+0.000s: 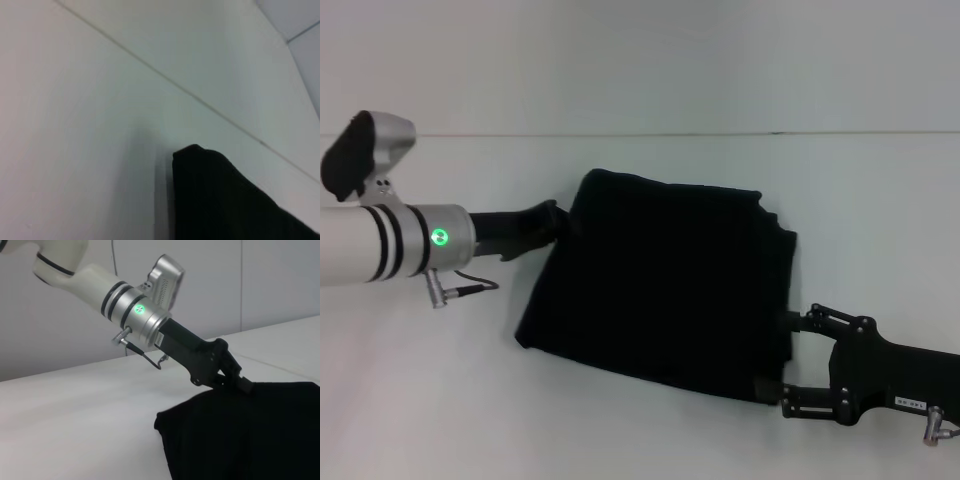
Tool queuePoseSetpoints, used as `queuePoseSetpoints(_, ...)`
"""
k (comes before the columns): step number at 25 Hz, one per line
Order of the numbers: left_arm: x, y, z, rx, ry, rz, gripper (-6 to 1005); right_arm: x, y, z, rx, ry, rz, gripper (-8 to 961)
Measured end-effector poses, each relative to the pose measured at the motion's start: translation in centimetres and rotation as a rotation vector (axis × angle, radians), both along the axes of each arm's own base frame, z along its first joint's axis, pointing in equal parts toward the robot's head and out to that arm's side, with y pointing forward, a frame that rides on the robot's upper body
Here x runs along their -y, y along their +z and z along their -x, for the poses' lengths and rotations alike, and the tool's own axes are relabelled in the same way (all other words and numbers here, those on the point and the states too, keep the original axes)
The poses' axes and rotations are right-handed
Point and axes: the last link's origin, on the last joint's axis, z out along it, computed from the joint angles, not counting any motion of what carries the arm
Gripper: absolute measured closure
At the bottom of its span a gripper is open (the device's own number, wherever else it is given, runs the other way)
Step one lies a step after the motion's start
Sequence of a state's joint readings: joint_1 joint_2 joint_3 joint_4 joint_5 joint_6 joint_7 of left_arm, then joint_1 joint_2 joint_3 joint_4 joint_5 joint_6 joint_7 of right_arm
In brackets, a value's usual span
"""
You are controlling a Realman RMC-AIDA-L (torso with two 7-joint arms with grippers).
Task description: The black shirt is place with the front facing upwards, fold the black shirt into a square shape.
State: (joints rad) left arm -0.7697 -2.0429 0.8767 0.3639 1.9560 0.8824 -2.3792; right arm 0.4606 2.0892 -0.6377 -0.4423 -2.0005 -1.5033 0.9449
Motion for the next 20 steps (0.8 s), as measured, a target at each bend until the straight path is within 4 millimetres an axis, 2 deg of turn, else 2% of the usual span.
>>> queuePoseSetpoints(6,0.3,1.7,2.0,0.038,0.059,-0.070,939,-0.3,0.1,0.2,-0.005,0.002,-0.008,26)
queuePoseSetpoints(11,2.1,2.3,3.9,0.123,0.117,-0.086,941,-0.4,0.1,0.2,-0.007,0.001,-0.011,25)
queuePoseSetpoints(17,5.1,1.5,5.5,0.242,0.180,-0.080,943,-0.5,0.2,0.2,-0.008,-0.001,-0.015,25)
queuePoseSetpoints(20,6.0,0.9,5.8,0.260,0.194,-0.075,940,-0.5,0.2,0.3,-0.008,-0.001,-0.017,25)
